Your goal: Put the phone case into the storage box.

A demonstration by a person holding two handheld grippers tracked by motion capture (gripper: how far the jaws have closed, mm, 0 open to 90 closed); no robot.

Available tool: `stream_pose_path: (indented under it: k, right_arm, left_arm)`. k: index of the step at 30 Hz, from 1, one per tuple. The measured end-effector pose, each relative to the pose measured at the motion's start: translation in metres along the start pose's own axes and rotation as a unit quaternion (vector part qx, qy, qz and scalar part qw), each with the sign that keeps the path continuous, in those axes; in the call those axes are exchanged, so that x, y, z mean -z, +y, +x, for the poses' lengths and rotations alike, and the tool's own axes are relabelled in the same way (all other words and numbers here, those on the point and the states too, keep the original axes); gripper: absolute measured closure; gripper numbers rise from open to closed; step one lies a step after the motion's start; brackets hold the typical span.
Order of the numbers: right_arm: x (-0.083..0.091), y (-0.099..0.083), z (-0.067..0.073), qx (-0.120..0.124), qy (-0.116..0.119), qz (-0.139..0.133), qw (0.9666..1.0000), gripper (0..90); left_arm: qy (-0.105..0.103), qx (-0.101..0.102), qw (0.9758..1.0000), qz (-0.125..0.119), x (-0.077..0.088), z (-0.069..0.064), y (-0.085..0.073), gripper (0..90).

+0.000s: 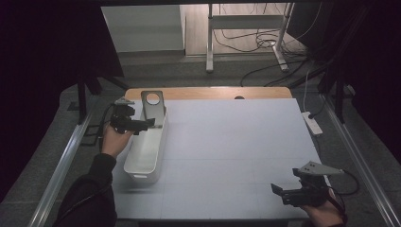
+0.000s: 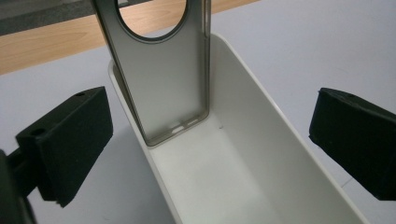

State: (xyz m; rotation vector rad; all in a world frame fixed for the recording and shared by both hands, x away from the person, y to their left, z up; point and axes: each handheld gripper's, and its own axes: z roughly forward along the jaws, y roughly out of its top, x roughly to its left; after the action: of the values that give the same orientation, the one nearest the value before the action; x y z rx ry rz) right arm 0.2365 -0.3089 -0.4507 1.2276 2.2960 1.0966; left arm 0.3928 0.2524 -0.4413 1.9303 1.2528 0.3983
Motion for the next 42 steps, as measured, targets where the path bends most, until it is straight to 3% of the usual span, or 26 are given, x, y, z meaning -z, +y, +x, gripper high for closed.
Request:
stream_pose_path:
  k: [13, 42]
  right_arm:
    - [0.000, 0.000, 0.000, 0.000, 0.000, 0.001, 1.0000, 0.7]
    - [0.000, 0.000, 0.000, -0.002, 0.000, 0.005, 1.0000, 0.0]
  left_arm:
    - [-0.013, -0.018, 0.9997, -0.006, 0.009, -0.013, -0.004, 0.4]
    - [-0.028, -0.029, 0.9990, -0.021, 0.035, -0.028, -0.022, 0.4]
